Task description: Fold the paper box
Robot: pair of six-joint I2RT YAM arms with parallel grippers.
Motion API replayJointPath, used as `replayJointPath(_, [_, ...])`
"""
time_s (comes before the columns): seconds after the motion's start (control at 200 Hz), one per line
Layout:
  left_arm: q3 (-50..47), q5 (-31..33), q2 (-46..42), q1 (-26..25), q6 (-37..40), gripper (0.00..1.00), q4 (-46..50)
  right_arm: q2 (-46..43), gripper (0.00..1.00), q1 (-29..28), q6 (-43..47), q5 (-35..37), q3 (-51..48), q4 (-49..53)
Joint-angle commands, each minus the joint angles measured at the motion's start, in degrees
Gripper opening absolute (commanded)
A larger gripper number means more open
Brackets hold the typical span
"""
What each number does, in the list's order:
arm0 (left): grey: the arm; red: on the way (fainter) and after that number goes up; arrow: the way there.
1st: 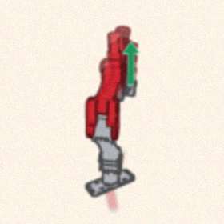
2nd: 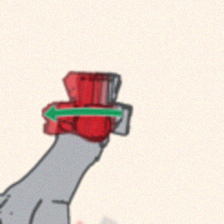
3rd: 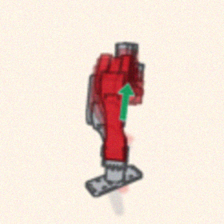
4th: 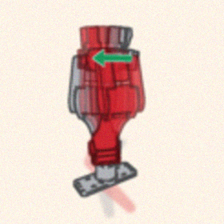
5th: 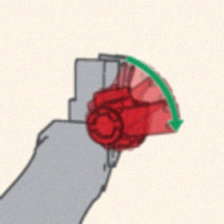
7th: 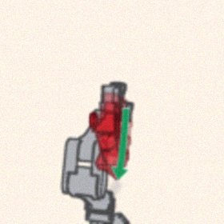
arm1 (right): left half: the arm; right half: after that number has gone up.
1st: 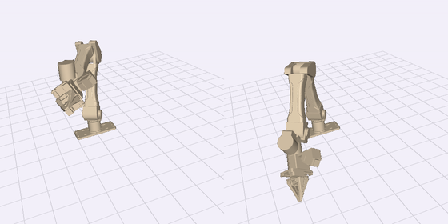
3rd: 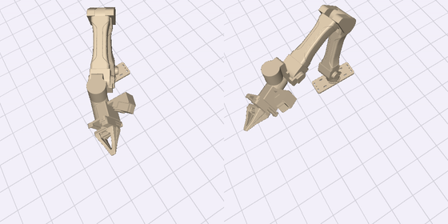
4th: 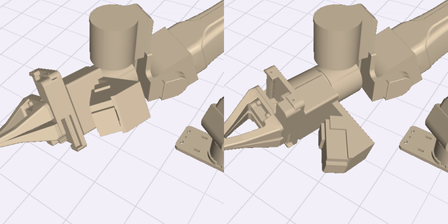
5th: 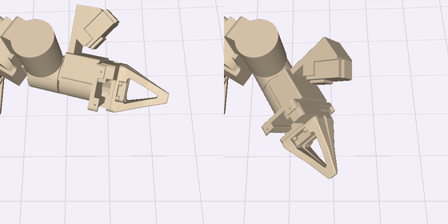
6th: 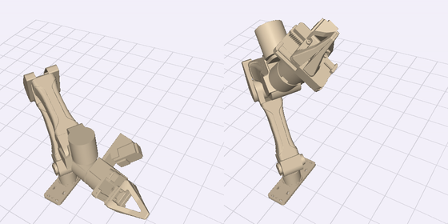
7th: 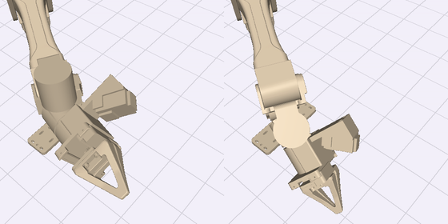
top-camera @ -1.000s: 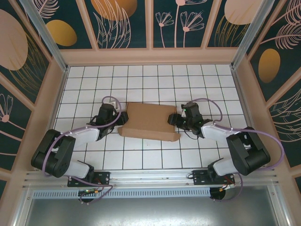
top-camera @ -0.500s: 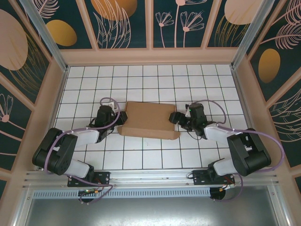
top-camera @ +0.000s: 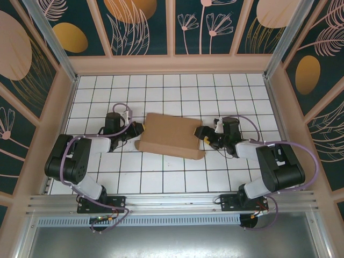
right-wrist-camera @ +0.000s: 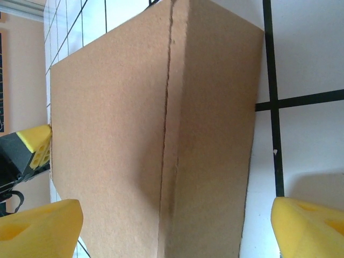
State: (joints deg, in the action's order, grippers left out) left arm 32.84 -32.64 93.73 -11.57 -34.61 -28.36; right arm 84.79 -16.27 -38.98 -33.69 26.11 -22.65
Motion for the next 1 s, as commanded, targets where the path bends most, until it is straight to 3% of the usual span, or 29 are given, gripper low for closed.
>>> replayJointPath(0.0, [2.13,-1.57,4.11,0.59,4.08,0.12,7.25,0.66,0.92,-1.42,2.15,2.71,0.49,3.69])
replayJointPath(0.115, [6.18,2.06,3.89,0.6,7.81,0.21,11.19,-8.69,0.92,-3.64,5.52,16.72,2.11,12.9])
replayJointPath(0.265, [12.19,4.55,4.09,0.61,9.5,0.34,12.5,-15.38,0.89,-6.72,9.79,26.34,6.52,23.21])
replayJointPath(0.375, [14.34,7.31,2.76,0.51,8.2,0.41,13.26,-17.72,0.87,-16.99,17.77,41.8,11.57,29.35])
replayJointPath(0.455, [14.14,12.54,-2.29,0.54,7.4,0.42,15.41,-16.98,0.84,-24.01,25.06,46.54,14.15,28.91])
replayJointPath(0.565, [14.13,19.74,-10.29,0.46,6.62,0.38,21.4,-14.15,0.8,-29.96,40.77,44.24,14.94,22.5])
replayJointPath(0.626, [15.68,21.99,-13.45,0.18,6.24,0.35,27.0,-13.94,0.81,-33.54,55.07,41.65,12.58,15.62])
replayJointPath(0.741, [19.28,17.89,-16.39,-0.2,8.94,0.36,36.9,-12.22,0.84,-35.33,74.81,35.09,9.15,7.19])
replayJointPath(0.816, [15.56,16.25,-20.78,-0.15,8.89,0.37,34.98,-9.11,0.85,-34.48,81.34,31.32,9.51,6.16])
replayJointPath(0.996, [5.68,21.23,-31.45,-0.2,9.07,0.38,26.78,-0.15,0.85,-33.28,85.95,27.54,14.7,9.45])
